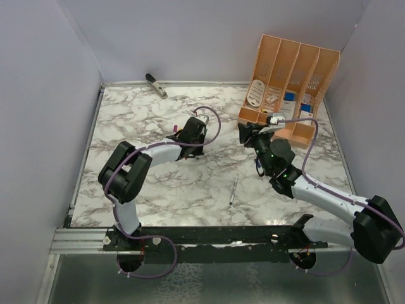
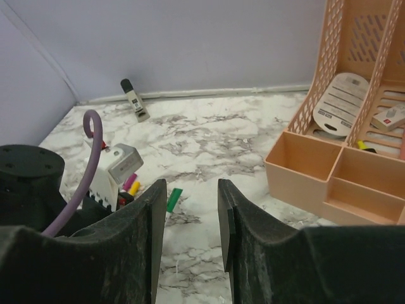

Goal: Insert the pens into the pen caps

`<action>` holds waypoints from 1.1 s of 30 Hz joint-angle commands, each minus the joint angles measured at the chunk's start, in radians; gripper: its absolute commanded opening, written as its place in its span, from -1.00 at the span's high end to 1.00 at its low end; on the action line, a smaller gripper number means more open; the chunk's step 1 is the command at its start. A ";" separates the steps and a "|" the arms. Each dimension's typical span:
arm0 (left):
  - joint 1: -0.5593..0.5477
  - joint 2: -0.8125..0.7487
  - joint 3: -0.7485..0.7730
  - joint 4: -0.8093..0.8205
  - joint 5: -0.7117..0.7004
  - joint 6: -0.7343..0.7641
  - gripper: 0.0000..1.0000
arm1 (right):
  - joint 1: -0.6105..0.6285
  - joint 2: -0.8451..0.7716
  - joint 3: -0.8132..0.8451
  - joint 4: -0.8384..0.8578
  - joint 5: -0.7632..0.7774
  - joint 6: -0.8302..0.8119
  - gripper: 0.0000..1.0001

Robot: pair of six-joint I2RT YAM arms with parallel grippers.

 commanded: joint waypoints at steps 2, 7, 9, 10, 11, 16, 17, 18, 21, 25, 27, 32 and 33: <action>0.017 0.044 0.051 -0.034 -0.045 0.016 1.00 | 0.004 -0.028 -0.018 -0.047 0.034 0.009 0.25; 0.027 0.069 0.074 -0.058 -0.043 0.007 0.71 | 0.004 -0.019 -0.018 -0.054 0.029 0.015 0.25; 0.028 0.076 0.080 -0.069 -0.042 0.003 0.51 | 0.004 -0.018 -0.018 -0.055 0.026 0.017 0.25; 0.028 0.077 0.080 -0.070 -0.042 0.002 0.46 | 0.004 -0.016 -0.018 -0.055 0.027 0.017 0.25; 0.029 0.077 0.079 -0.068 -0.041 0.001 0.40 | 0.004 -0.015 -0.018 -0.055 0.026 0.017 0.25; 0.028 0.064 0.075 -0.063 -0.042 0.001 0.24 | 0.004 -0.011 -0.018 -0.054 0.031 0.013 0.25; 0.028 0.058 0.076 -0.062 -0.041 0.001 0.22 | 0.004 -0.011 -0.018 -0.053 0.035 0.012 0.25; 0.029 0.048 0.076 -0.058 -0.040 0.003 0.21 | 0.004 -0.011 -0.018 -0.052 0.039 0.010 0.25; 0.029 0.015 0.079 -0.050 -0.033 0.005 0.17 | 0.005 -0.006 -0.018 -0.050 0.058 0.003 0.25; 0.027 -0.041 0.084 -0.055 -0.021 0.007 0.14 | 0.004 -0.002 -0.023 -0.048 0.114 0.001 0.24; 0.027 -0.077 0.076 -0.053 -0.012 0.005 0.14 | 0.004 0.001 -0.027 -0.051 0.154 0.006 0.20; 0.016 -0.176 0.026 -0.035 0.026 0.003 0.11 | -0.008 0.013 -0.030 -0.084 0.255 0.014 0.41; 0.010 -0.191 0.016 -0.030 0.040 0.004 0.10 | -0.013 0.015 -0.027 -0.100 0.265 0.020 0.42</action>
